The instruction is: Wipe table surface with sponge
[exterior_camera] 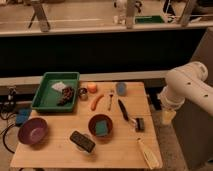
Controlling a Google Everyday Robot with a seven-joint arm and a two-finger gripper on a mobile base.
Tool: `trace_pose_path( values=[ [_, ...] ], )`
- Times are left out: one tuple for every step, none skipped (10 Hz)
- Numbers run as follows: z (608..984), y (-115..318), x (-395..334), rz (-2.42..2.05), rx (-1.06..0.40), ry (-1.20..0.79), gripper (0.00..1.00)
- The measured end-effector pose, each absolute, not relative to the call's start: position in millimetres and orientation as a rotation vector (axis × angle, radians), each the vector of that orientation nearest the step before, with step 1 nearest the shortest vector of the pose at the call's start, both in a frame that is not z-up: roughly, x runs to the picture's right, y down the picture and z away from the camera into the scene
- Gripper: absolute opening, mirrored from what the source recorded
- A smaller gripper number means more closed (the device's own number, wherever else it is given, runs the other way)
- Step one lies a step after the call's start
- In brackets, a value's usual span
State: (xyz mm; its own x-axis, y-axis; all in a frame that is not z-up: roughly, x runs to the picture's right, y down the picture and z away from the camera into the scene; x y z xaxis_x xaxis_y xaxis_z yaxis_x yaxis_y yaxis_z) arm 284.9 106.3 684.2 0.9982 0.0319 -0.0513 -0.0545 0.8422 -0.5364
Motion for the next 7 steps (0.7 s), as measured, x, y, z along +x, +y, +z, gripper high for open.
trace_pose_path(
  values=[
    [684,106,285,0.046,-0.568,0.041,0.80],
    [684,106,285,0.046,-0.568,0.041,0.80],
    [684,106,285,0.046,-0.568,0.041,0.80],
    [684,106,285,0.045,-0.568,0.041,0.80],
    [684,107,282,0.012,-0.565,0.032,0.80],
    [684,107,275,-0.051,-0.562,0.016,0.80],
    [685,106,265,-0.122,-0.561,-0.006,0.80]
  ],
)
